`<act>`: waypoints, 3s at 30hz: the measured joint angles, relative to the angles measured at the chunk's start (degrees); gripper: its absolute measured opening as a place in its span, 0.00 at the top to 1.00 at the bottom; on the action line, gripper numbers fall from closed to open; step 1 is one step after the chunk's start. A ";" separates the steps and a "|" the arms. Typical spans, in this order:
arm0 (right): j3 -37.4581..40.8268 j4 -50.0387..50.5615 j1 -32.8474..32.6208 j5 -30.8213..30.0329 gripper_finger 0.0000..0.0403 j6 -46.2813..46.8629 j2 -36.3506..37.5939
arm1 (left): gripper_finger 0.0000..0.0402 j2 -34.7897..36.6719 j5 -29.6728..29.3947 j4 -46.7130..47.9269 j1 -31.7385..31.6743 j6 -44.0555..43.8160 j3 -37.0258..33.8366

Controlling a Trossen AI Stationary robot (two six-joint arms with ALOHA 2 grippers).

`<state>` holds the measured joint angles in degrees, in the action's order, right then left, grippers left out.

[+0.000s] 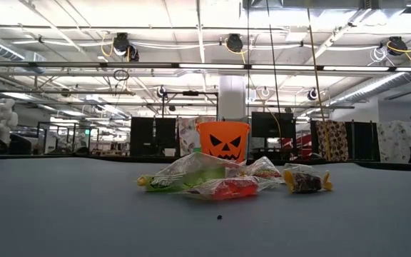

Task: Sort candy by brand, put in halloween buckets
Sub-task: Put the small green gummy into the purple bucket

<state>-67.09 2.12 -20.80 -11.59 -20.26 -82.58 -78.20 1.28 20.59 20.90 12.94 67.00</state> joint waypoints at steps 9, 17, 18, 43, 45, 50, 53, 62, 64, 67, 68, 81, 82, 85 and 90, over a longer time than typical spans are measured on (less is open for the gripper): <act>0.02 -0.73 -1.07 -0.30 0.51 -2.05 -1.79 | 1.00 -4.16 -4.83 0.14 -2.02 7.03 -1.26; 0.02 0.15 -1.07 -1.49 0.58 -4.92 -5.53 | 1.00 -5.99 -4.57 -0.38 -3.08 8.61 -1.26; 0.02 0.57 -1.07 -2.27 0.59 -5.42 -5.56 | 1.00 -5.96 -4.18 -0.47 -3.10 8.60 -1.24; 0.02 -0.68 -0.57 -3.50 0.87 -10.68 -8.05 | 1.00 -5.96 0.36 -0.34 -3.64 6.94 -1.22; 0.02 -0.64 -0.57 -3.51 0.92 -10.64 -8.00 | 1.00 -5.96 0.35 -0.34 -3.64 6.94 -1.22; 0.02 -0.41 -0.57 -3.53 0.99 -10.51 -7.97 | 0.99 -5.96 -0.18 -0.12 -3.64 4.32 -1.22; 0.02 -0.14 -0.54 -3.65 0.99 -9.92 -7.78 | 0.94 -5.94 -1.22 0.57 -3.64 -0.08 -1.20; -0.06 11.73 -1.95 -8.05 1.00 3.04 -2.82 | 0.53 -2.72 -6.77 7.96 -3.07 -9.08 -1.13; -1.22 20.14 -3.53 -7.95 1.00 11.53 -0.88 | 0.47 -1.82 -9.60 9.44 -3.13 -10.42 -1.13; -4.74 35.35 -6.52 -6.27 1.00 26.41 1.35 | 0.44 -1.43 -11.76 9.28 -3.21 -11.09 -1.13; -6.30 40.74 -7.43 -4.04 1.00 31.60 1.77 | 0.44 -1.46 -12.09 9.31 -3.18 -11.09 -1.13; -15.36 64.18 -28.14 18.25 1.00 90.95 1.22 | 0.43 -3.85 -12.01 8.30 -3.19 -11.16 -1.17; -15.12 63.91 -30.03 17.53 1.00 93.54 0.90 | 0.43 -4.21 -12.05 7.57 -3.36 -11.15 -1.15; -13.83 64.12 -34.40 16.40 1.00 100.72 -0.44 | 0.43 -5.56 -12.28 7.40 -3.64 -11.14 -1.15; -11.44 64.11 -38.98 18.00 0.98 109.67 -2.26 | 0.43 -8.02 -12.28 7.33 -3.73 -10.88 -1.15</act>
<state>-78.53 66.23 -59.78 6.41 89.41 -84.84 -86.22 -11.00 27.92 17.17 2.06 65.84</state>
